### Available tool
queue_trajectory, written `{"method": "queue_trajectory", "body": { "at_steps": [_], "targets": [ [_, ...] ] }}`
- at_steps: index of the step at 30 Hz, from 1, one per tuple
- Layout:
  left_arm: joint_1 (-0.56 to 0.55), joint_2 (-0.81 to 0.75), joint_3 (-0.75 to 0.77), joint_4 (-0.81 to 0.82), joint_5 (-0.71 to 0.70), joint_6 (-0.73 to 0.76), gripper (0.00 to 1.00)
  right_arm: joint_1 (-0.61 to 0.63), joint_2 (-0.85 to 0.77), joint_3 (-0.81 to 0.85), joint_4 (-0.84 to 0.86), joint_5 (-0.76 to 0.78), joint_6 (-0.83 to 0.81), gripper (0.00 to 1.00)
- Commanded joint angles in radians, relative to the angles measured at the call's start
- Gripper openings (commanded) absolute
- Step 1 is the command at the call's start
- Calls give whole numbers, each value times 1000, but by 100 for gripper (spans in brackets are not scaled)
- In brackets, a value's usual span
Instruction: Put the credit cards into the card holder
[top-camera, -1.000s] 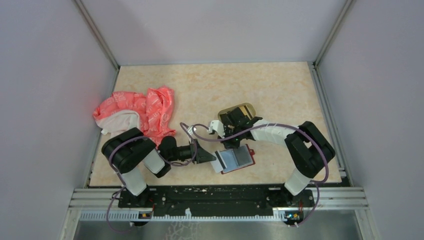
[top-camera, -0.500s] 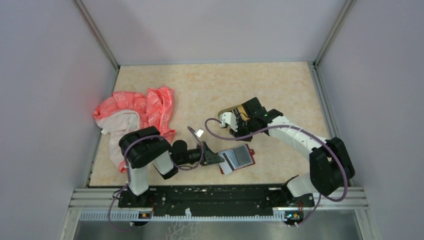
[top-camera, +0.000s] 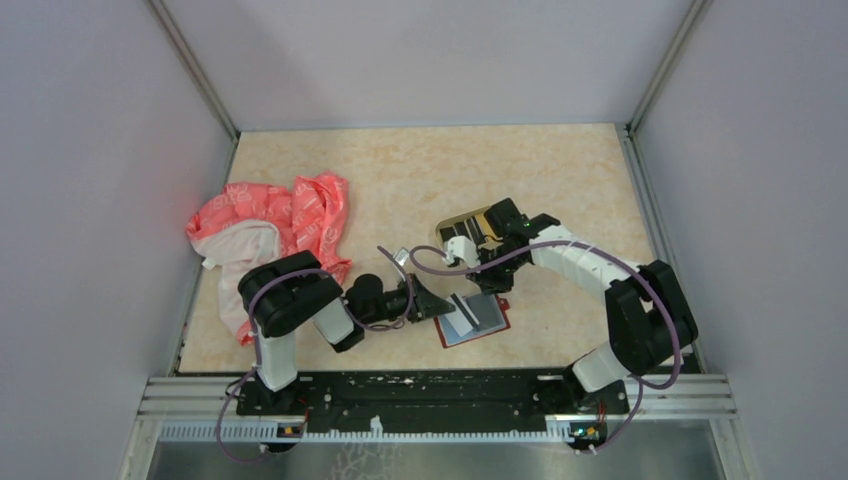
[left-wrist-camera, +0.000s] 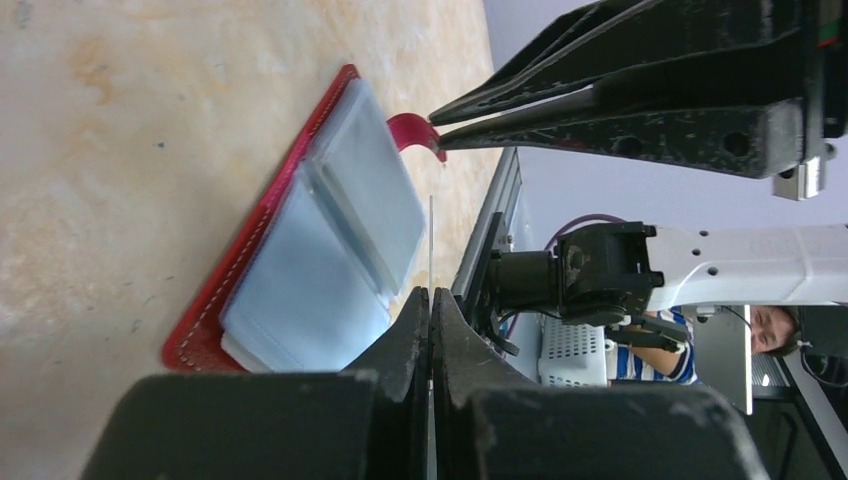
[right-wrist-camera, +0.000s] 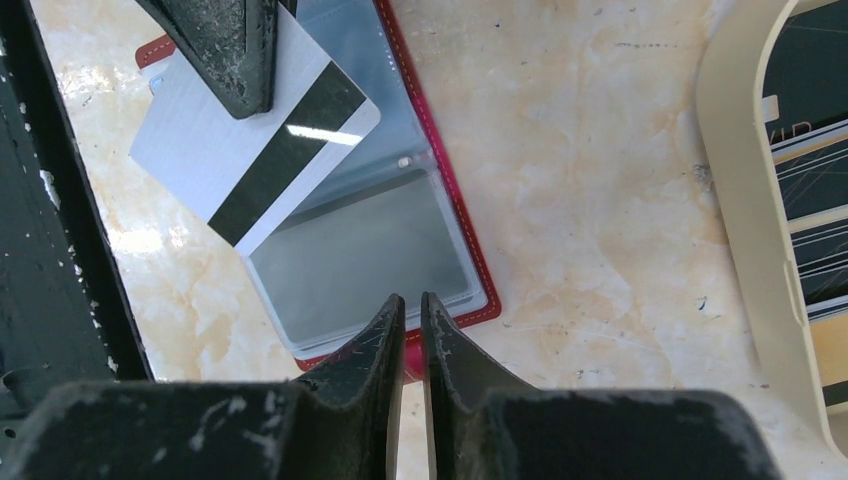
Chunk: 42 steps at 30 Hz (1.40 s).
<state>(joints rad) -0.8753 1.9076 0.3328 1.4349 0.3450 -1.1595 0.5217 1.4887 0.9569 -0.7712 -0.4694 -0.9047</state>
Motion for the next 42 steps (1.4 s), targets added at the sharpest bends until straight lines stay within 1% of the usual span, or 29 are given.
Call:
{"method": "queue_trajectory", "body": {
  "at_steps": [1,7,17,42],
  "targets": [
    [-7,-16,14,-51,-24,10,0,-8,12,58,-12,-16,-13,11],
    [-11,-41,12,-116,-36,27,0,-10,31,64,-21,-14,-9,11],
    [-12,-13,32,-103,-24,17,0,-9,45,66,-29,-18,-10,11],
    [-11,-14,47,-203,-35,17,0,-9,59,71,-40,-21,-13,12]
  ]
}}
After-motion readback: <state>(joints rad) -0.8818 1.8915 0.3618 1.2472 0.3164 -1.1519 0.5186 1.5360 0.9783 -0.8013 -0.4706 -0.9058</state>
